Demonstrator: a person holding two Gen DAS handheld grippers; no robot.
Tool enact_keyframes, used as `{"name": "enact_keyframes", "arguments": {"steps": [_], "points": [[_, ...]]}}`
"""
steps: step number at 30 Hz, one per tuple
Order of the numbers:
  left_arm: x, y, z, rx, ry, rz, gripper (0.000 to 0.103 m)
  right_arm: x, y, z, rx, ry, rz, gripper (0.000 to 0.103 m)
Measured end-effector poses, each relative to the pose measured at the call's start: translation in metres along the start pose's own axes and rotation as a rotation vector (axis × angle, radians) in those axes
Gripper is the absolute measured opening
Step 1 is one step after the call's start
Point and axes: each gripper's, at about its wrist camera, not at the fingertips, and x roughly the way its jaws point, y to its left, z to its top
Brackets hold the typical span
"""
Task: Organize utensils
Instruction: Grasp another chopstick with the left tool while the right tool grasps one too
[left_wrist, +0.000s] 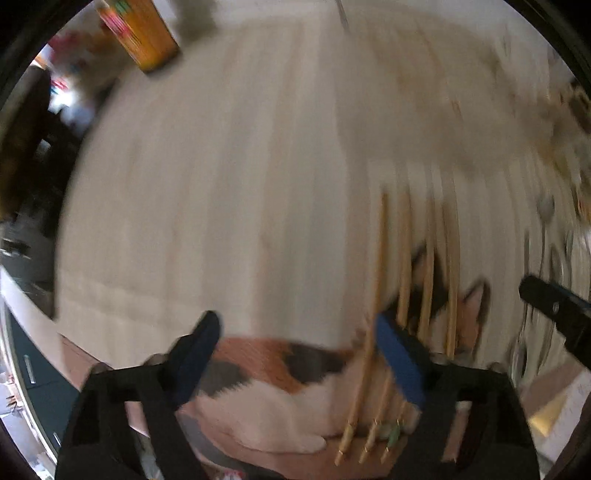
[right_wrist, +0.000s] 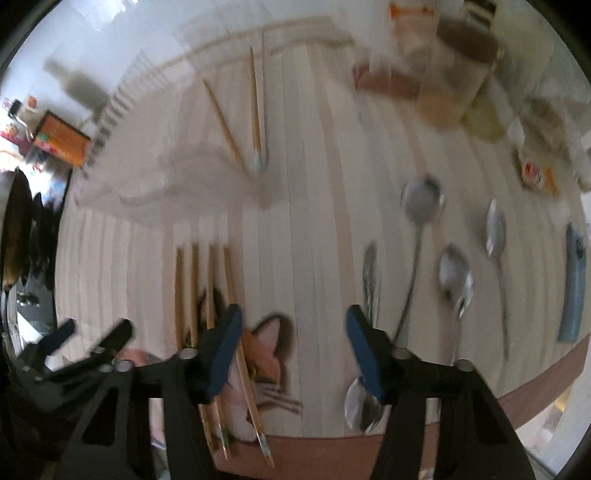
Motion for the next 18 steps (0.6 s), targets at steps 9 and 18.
{"name": "enact_keyframes", "arguments": {"steps": [9,18], "points": [[0.013,-0.016,-0.007,0.068,0.011,-0.037,0.007,0.028,0.001,-0.022,-0.009,0.089,0.006,0.047],[0.012,0.018,-0.008,-0.009,0.037,-0.110,0.006,0.056,0.032,-0.047,-0.090,0.163,0.013,0.047]]}}
